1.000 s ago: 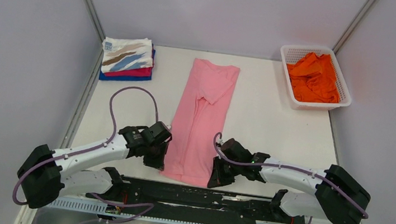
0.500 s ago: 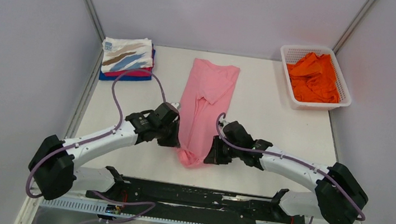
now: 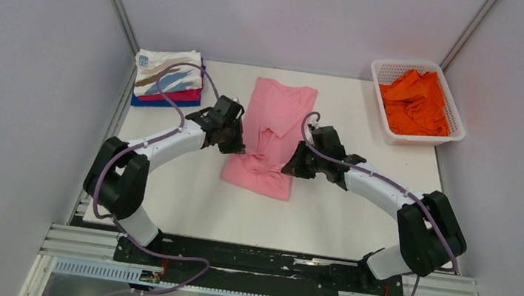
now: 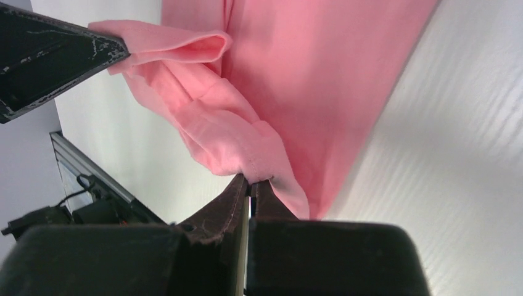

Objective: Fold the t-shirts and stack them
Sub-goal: Fold the folded rectangular tshirt in 1/3 of the way, then grab one side of the 2/3 rectangular tshirt with both arms

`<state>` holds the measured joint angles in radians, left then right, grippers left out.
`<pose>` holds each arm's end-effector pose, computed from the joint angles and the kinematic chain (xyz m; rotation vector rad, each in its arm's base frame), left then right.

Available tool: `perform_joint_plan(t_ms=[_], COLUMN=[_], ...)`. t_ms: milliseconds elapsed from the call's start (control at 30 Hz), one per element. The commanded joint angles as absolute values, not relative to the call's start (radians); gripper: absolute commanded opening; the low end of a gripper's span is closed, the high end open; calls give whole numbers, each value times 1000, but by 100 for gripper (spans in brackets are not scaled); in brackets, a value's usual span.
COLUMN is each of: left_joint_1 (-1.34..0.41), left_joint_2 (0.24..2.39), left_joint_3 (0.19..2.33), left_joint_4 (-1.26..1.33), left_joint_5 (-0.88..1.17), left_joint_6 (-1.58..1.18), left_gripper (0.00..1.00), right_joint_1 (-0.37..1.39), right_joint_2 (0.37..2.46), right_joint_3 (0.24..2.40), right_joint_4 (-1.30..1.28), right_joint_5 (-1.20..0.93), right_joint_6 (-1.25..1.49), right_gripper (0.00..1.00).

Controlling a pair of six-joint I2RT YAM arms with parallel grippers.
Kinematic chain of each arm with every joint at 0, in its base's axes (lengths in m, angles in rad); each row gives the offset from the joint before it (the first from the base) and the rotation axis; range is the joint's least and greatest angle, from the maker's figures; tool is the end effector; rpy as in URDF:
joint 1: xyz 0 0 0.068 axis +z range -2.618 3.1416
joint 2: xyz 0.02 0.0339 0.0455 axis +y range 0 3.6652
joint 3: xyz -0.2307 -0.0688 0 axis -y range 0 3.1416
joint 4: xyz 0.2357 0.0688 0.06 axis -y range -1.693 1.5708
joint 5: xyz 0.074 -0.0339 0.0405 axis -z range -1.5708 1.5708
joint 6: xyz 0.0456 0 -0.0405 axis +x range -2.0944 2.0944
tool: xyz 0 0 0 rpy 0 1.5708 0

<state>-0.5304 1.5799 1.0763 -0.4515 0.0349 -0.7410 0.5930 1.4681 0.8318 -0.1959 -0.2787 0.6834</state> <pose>0.2809 -0.1666 0.1854 -0.2605 2.6031 -0.5306 0.2425 0.1786 0.1641 -0.0232 2.5716 0.8814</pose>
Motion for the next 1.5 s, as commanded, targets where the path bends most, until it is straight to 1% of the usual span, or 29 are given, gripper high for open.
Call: perform_joint_plan(t_ms=[0,133,533,600,667,733,767,800,833,867,900,933,967,1000,1133,1200,1300,1400,1467], left_joint_1=[-494,-475,-433,-427,-421,-413,-401,-385,-376,-359,-352,-345,-343,-342,-342,-343,-345,-363,-373], left_joint_2=[1657,1731,1930,1955,1980,2007,2027,2035,2052,2058,2060,2046,2036,2006,1899,1838,1746,1638,1583], left_joint_3=[1182,1277,1453,1479,1508,1541,1567,1582,1617,1633,1652,1656,1652,1643,1539,1472,1292,1113,1030], left_joint_4=[-417,-448,-482,-478,-473,-461,-456,-442,-440,-443,-442,-439,-435,-428,-415,-430,-407,-400,-401], left_joint_5=[33,13,14,12,5,3,3,12,19,44,55,64,61,60,41,42,99,116,117], left_joint_6=[-692,-676,-673,-671,-665,-662,-663,-664,-671,-673,-678,-679,-678,-676,-657,-644,-643,-656,-677], left_gripper=[0,0,1,5,8,20,30,38,56,66,87,97,98,99,100,100,100,100,100], right_joint_1=[522,473,379,370,356,333,321,303,286,273,263,255,254,256,259,268,291,316,349], right_joint_2=[1512,1563,1727,1760,1800,1844,1873,1891,1905,1915,1918,1914,1904,1890,1811,1755,1657,1549,1497], right_joint_3=[912,959,1052,1075,1104,1143,1165,1189,1210,1234,1252,1262,1261,1255,1185,1126,1011,886,809], right_joint_4=[-155,-152,-110,-95,-81,-70,-66,-67,-66,-65,-67,-66,-65,-63,-59,-58,-58,-56,-56], right_joint_5=[-288,-297,-287,-291,-289,-275,-267,-280,-297,-314,-332,-340,-343,-348,-388,-393,-393,-396,-394], right_joint_6=[641,621,613,608,609,616,625,635,644,648,644,636,627,610,557,536,525,573,588], right_gripper=[0,0,0,0,3,6,7,11,17,19,23,37,52,61,82,98,100,100,100])
